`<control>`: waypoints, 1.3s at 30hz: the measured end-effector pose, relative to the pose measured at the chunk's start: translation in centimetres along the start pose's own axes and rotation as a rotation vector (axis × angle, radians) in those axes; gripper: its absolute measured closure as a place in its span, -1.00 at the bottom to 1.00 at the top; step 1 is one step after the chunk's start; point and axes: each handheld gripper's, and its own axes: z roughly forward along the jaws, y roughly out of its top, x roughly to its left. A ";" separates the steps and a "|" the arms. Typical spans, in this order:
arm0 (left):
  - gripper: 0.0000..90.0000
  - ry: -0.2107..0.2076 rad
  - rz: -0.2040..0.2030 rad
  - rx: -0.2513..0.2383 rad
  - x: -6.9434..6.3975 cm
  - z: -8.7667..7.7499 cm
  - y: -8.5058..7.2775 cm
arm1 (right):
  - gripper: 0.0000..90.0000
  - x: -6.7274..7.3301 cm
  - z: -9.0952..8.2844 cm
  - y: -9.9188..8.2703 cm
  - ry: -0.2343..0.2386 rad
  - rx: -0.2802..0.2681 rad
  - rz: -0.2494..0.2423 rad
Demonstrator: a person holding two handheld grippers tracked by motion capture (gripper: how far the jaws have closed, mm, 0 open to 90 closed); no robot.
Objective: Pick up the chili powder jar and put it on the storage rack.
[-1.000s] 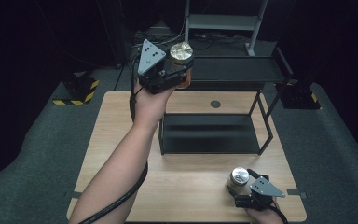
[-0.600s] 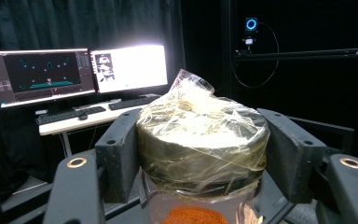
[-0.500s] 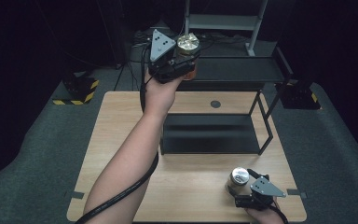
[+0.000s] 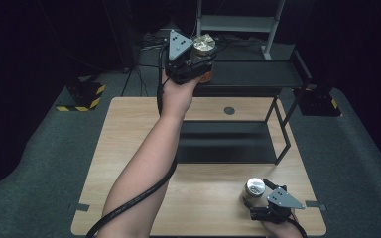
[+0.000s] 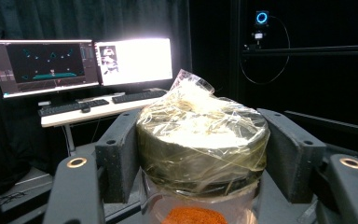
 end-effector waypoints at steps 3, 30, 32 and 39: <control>-0.23 0.008 -0.008 0.004 0.2 0.3 -0.1 | -0.99 0.0 0.0 0.0 -0.002 -0.002 0.002; -0.23 0.011 -0.048 0.022 0.7 1.3 -1.0 | -1.00 -0.1 0.0 -0.1 0.002 -0.005 0.002; -0.23 0.008 -0.046 0.022 0.8 1.3 -1.0 | -1.00 -0.1 0.0 -0.1 0.002 -0.005 0.002; -0.24 0.006 -0.044 0.025 0.8 1.4 -1.0 | -1.00 0.0 0.0 -0.1 0.001 -0.005 0.000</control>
